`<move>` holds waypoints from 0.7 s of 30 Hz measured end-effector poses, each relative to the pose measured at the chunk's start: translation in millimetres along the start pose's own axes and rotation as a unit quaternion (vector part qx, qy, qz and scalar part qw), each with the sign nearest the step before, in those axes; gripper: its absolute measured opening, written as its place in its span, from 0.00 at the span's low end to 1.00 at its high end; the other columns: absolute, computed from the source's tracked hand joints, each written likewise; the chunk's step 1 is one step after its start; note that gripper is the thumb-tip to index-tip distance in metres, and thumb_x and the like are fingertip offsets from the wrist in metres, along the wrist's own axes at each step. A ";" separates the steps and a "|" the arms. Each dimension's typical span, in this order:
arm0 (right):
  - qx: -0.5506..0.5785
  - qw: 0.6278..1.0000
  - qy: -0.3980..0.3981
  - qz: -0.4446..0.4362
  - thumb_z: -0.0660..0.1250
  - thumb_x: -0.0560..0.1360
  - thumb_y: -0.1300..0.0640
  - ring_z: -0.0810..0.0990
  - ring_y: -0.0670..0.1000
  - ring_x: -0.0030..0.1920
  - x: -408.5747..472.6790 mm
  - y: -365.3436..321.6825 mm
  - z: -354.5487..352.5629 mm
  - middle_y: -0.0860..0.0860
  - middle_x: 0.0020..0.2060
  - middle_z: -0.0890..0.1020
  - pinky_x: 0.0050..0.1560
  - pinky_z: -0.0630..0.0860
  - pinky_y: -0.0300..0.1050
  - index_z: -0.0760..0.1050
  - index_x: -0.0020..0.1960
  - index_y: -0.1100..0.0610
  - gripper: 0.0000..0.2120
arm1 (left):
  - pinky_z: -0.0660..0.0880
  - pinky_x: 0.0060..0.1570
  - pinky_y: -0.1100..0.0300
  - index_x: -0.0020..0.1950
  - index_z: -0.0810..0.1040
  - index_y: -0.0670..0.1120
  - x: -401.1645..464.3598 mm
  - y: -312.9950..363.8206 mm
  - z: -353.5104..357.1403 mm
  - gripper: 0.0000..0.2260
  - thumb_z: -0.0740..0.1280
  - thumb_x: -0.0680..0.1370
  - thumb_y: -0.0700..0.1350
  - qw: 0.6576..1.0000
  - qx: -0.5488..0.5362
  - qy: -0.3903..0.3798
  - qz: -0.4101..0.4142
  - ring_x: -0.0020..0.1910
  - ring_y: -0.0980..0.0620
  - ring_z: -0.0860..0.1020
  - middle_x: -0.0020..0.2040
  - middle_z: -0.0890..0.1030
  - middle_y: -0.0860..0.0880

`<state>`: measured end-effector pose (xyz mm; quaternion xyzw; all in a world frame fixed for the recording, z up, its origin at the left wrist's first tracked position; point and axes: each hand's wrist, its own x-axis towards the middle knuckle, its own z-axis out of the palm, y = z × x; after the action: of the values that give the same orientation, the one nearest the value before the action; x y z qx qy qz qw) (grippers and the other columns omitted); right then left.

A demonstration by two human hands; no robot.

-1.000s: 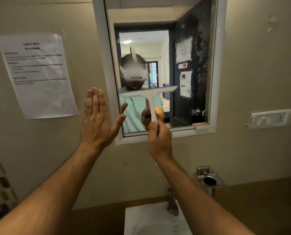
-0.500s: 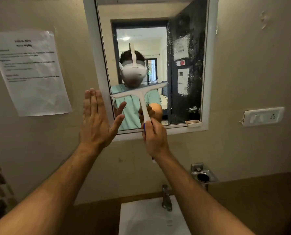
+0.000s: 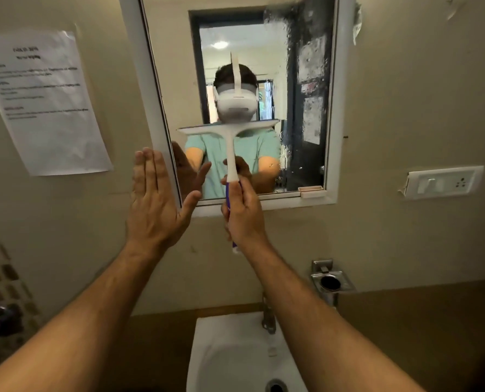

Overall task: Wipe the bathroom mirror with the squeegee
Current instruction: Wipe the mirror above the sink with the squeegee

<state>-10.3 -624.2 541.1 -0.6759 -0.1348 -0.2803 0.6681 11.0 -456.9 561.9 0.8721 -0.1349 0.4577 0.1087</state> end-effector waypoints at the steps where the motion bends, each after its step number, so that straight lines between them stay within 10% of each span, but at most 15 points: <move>1: 0.010 1.000 -0.005 0.003 0.54 0.81 0.39 0.69 0.41 0.26 -2.5 6.6 -1.8 0.47 0.31 0.74 0.26 0.67 0.40 0.75 0.57 0.44 0.15 | 0.40 0.80 0.51 0.82 0.43 0.37 -2.0 0.5 -1.1 0.45 0.43 0.79 0.72 1.000 0.007 -0.001 0.003 0.82 0.44 0.40 0.82 0.42 0.39; 21: -0.077 0.992 0.087 0.038 0.53 0.83 0.46 0.72 0.53 0.35 -37.3 37.9 4.3 0.50 0.33 0.73 0.37 0.74 0.60 0.72 0.43 0.49 0.15 | 0.34 0.78 0.56 0.82 0.43 0.37 -7.0 -17.6 -23.4 0.46 0.44 0.78 0.71 1.000 0.017 -0.011 0.025 0.81 0.45 0.38 0.82 0.42 0.39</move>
<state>-18.4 -615.5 489.1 -0.7031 -0.0285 -0.3222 0.6333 -4.9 -432.1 568.0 0.8752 -0.1499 0.4528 0.0814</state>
